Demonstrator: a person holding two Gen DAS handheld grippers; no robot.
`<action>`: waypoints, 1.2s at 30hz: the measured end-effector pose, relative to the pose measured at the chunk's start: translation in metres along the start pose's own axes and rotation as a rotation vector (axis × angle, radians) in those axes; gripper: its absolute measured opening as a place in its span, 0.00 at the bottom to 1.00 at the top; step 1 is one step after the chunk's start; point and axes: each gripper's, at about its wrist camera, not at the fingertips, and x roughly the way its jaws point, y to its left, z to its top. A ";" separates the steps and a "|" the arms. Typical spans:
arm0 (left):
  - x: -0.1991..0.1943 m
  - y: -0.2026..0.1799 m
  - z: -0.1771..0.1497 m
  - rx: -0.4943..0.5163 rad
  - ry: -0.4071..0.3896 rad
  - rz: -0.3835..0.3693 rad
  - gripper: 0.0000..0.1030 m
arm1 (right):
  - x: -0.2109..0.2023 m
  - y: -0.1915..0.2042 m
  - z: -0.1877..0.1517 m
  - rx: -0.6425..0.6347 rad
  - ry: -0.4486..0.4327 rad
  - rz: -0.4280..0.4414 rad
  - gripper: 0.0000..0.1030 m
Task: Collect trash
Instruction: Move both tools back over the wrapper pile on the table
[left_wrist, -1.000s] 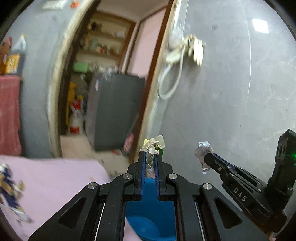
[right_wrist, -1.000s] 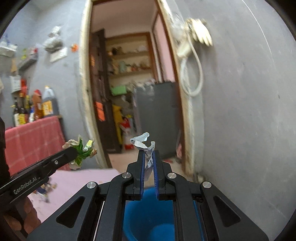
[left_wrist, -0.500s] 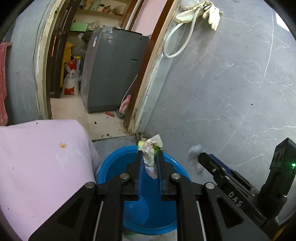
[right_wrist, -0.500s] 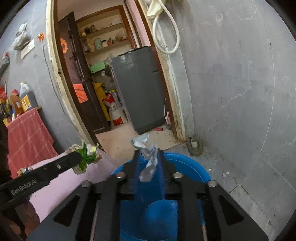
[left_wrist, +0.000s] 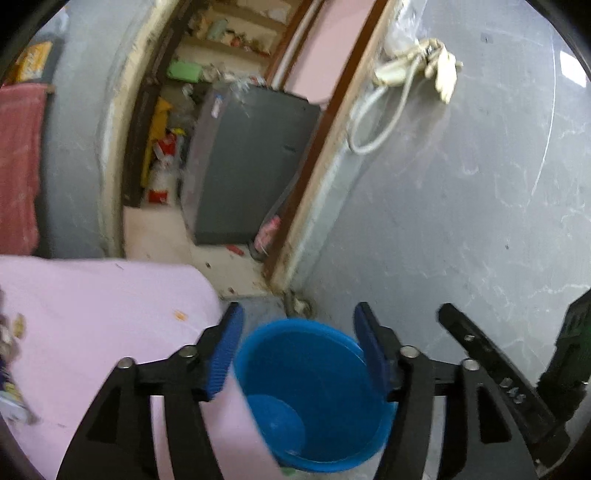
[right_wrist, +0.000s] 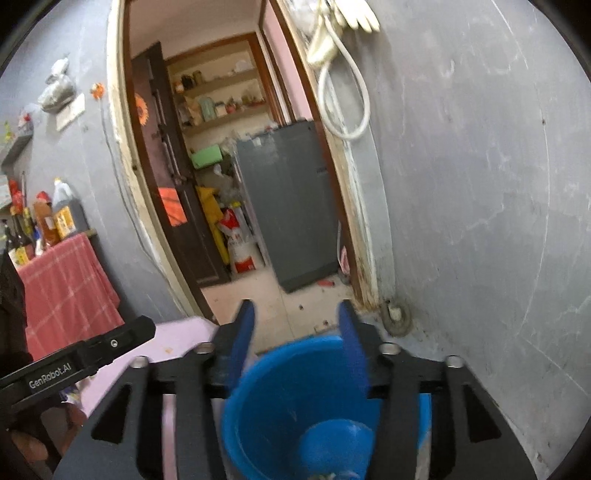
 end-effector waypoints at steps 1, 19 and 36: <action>-0.010 0.004 0.004 -0.001 -0.030 0.019 0.74 | -0.003 0.005 0.003 -0.007 -0.012 0.004 0.50; -0.162 0.087 0.013 0.038 -0.344 0.328 0.98 | -0.038 0.128 0.021 -0.108 -0.219 0.268 1.00; -0.237 0.192 -0.034 -0.045 -0.327 0.580 0.98 | 0.009 0.229 -0.032 -0.193 -0.068 0.432 1.00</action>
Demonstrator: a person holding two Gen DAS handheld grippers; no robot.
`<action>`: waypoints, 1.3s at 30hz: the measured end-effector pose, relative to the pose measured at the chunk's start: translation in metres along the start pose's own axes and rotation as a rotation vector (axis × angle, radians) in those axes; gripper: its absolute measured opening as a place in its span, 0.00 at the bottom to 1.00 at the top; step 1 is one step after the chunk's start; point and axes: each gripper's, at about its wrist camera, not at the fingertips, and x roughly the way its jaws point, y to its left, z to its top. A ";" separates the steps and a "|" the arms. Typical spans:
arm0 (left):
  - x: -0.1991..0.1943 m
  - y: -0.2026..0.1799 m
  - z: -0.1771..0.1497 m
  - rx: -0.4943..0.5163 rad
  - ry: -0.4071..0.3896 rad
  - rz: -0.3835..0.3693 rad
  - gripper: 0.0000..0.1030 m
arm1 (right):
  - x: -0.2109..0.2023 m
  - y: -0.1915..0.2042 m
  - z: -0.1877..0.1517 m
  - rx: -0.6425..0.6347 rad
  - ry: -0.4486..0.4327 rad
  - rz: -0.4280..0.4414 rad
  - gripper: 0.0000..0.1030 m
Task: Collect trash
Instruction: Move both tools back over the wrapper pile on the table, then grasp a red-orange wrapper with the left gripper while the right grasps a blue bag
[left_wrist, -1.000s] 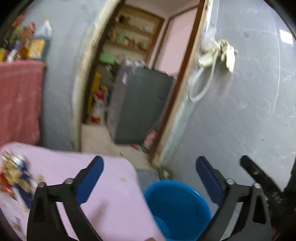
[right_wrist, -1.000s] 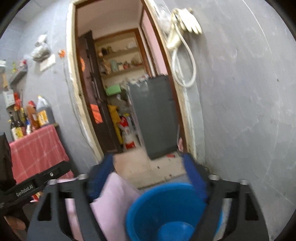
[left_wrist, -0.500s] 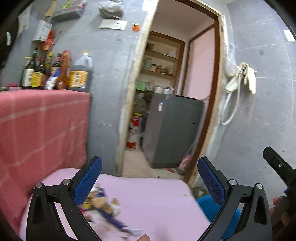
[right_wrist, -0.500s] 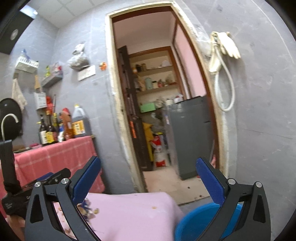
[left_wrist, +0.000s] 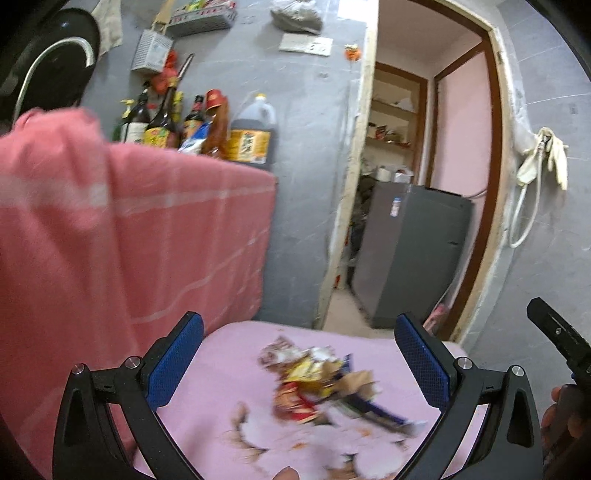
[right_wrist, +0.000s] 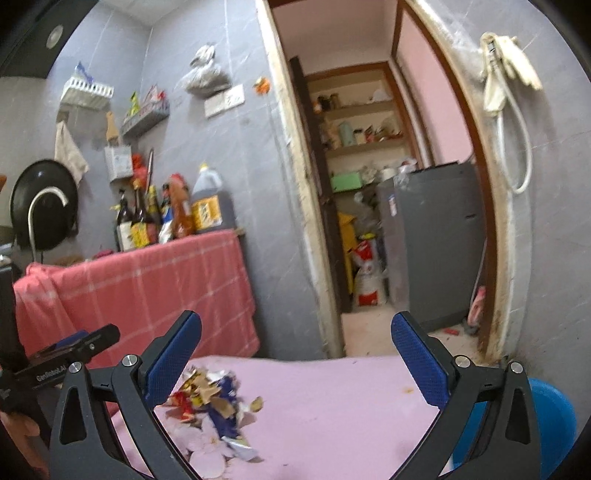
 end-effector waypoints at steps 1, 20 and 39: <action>0.001 0.005 -0.003 0.001 0.008 0.008 0.98 | 0.005 0.003 -0.004 -0.007 0.016 0.007 1.00; 0.049 0.044 -0.051 -0.078 0.306 -0.077 0.96 | 0.073 0.038 -0.069 -0.054 0.416 0.185 0.82; 0.094 0.042 -0.047 -0.198 0.500 -0.216 0.18 | 0.093 0.052 -0.094 -0.090 0.593 0.231 0.27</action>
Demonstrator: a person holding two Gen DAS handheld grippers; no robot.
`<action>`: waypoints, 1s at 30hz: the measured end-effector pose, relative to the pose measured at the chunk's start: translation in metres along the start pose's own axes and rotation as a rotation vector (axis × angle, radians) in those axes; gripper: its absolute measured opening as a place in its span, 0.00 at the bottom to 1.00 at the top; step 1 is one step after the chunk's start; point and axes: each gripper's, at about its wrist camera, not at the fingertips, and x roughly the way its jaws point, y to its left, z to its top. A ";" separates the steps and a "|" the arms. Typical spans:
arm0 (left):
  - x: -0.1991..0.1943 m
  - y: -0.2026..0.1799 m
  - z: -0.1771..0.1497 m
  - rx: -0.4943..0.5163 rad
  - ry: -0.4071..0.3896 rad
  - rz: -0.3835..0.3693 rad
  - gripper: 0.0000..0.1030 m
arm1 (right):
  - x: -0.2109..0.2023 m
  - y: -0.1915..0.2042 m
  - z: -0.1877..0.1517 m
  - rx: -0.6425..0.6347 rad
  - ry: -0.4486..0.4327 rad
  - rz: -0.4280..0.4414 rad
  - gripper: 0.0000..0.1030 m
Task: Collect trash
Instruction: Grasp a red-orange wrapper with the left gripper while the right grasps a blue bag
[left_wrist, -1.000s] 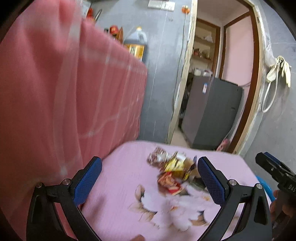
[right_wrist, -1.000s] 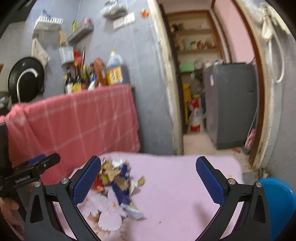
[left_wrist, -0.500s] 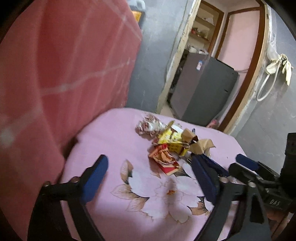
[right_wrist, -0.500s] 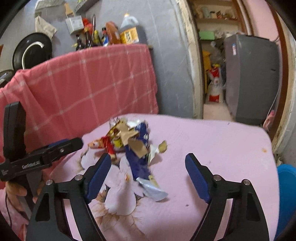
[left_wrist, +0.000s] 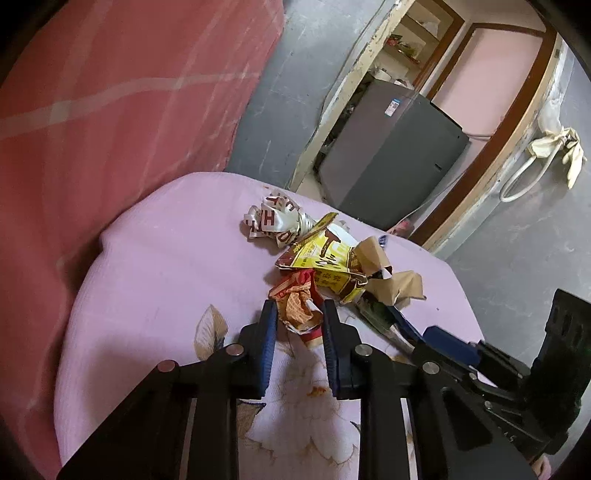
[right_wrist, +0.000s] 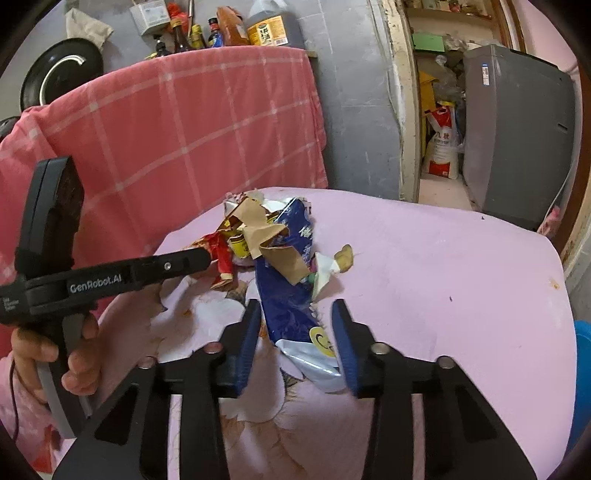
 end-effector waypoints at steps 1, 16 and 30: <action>-0.001 0.001 0.000 -0.004 -0.001 0.002 0.16 | -0.001 0.001 -0.001 -0.004 0.003 -0.002 0.24; -0.043 -0.018 -0.026 -0.032 -0.048 0.008 0.13 | -0.045 0.008 -0.021 0.011 -0.081 -0.011 0.07; -0.050 -0.056 -0.043 0.038 -0.061 -0.026 0.13 | -0.090 0.024 -0.042 -0.220 -0.089 -0.283 0.06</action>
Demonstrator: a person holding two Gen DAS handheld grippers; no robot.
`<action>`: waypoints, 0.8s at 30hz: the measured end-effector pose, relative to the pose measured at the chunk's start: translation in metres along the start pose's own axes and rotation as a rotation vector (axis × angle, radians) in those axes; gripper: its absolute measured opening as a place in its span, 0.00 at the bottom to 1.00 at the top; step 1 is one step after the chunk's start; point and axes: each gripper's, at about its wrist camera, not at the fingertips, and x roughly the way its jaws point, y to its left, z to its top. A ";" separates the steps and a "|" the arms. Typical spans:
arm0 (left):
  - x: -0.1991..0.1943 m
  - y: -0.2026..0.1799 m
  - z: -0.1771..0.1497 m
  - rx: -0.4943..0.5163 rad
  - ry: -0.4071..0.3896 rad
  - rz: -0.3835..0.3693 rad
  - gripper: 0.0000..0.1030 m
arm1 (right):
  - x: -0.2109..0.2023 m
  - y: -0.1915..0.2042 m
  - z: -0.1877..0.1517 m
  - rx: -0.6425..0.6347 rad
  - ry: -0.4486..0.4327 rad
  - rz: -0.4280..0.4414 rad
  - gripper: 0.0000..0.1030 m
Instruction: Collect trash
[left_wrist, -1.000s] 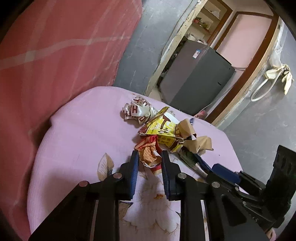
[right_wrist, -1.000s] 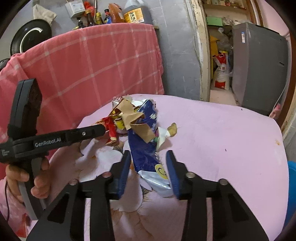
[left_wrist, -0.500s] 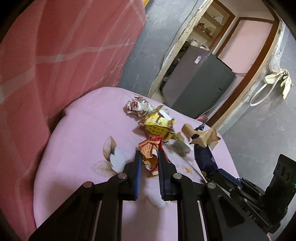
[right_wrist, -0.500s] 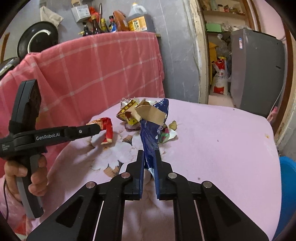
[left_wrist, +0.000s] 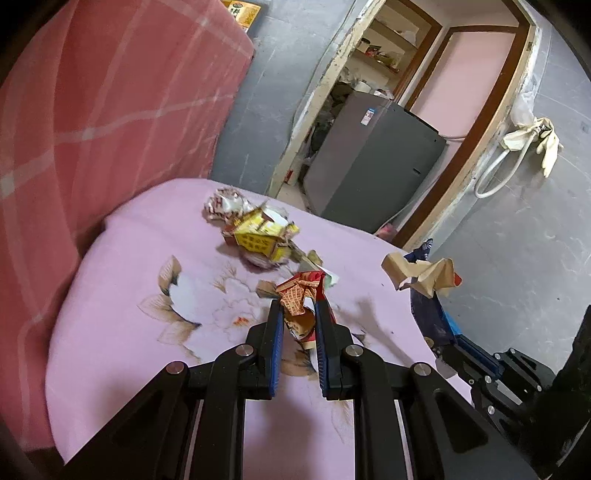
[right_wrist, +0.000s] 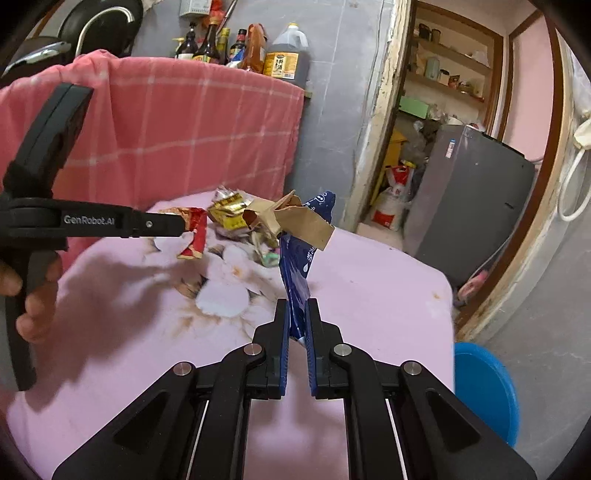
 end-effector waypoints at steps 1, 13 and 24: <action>0.001 -0.001 -0.002 0.003 0.006 0.003 0.13 | 0.000 -0.003 -0.002 0.015 0.006 0.008 0.06; -0.003 -0.001 -0.012 -0.010 0.026 0.015 0.13 | 0.023 -0.035 -0.006 0.281 0.086 0.191 0.22; -0.006 0.012 -0.008 -0.041 0.002 0.050 0.13 | 0.059 -0.020 0.021 0.261 0.082 0.251 0.38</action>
